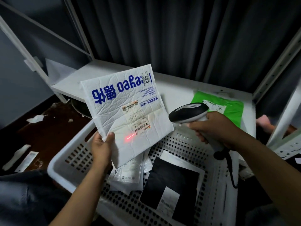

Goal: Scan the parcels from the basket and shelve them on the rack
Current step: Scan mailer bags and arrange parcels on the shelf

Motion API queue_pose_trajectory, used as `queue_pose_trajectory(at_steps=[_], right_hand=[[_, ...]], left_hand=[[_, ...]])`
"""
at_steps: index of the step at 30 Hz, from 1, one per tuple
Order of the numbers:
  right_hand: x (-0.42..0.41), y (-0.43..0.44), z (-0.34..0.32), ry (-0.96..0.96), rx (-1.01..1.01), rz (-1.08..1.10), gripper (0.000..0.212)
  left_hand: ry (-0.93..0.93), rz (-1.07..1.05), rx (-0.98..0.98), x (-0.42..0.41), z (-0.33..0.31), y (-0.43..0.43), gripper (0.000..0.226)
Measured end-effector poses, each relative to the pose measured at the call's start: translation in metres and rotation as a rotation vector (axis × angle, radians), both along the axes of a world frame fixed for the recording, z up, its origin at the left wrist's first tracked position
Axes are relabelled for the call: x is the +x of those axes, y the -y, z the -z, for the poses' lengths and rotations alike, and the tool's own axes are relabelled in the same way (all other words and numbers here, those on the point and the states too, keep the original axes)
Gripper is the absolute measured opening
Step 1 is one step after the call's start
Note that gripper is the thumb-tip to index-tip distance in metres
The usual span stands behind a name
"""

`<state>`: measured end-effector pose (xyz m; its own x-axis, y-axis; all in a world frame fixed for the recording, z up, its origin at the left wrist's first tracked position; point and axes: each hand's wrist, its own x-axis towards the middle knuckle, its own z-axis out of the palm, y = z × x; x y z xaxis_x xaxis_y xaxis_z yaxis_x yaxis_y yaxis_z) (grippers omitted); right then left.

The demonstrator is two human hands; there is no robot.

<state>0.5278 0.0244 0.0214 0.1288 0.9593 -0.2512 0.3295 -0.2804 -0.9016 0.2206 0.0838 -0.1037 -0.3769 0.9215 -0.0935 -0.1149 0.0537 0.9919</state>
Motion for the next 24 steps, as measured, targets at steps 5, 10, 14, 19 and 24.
queue_pose_trajectory(at_steps=[5, 10, 14, 19, 24], right_hand=[[-0.002, -0.003, 0.001, 0.014, -0.001, -0.005, 0.028], [0.002, -0.006, 0.002, 0.029, 0.003, 0.009, 0.028], [0.01, -0.008, 0.002, 0.066, 0.025, 0.028, 0.024], [0.059, -0.014, -0.011, 0.208, 0.062, 0.176, 0.022], [0.119, -0.015, -0.014, 0.397, 0.124, 0.405, 0.017]], left_hand=[[0.031, -0.009, -0.008, 0.004, 0.001, 0.001, 0.019], [0.024, 0.003, -0.019, 0.004, 0.003, -0.001, 0.018], [0.053, 0.076, -0.055, 0.011, 0.009, -0.006, 0.023], [0.015, 0.197, -0.043, 0.063, -0.005, -0.036, 0.019], [-0.189, 0.292, -0.019, 0.151, -0.023, -0.079, 0.016]])
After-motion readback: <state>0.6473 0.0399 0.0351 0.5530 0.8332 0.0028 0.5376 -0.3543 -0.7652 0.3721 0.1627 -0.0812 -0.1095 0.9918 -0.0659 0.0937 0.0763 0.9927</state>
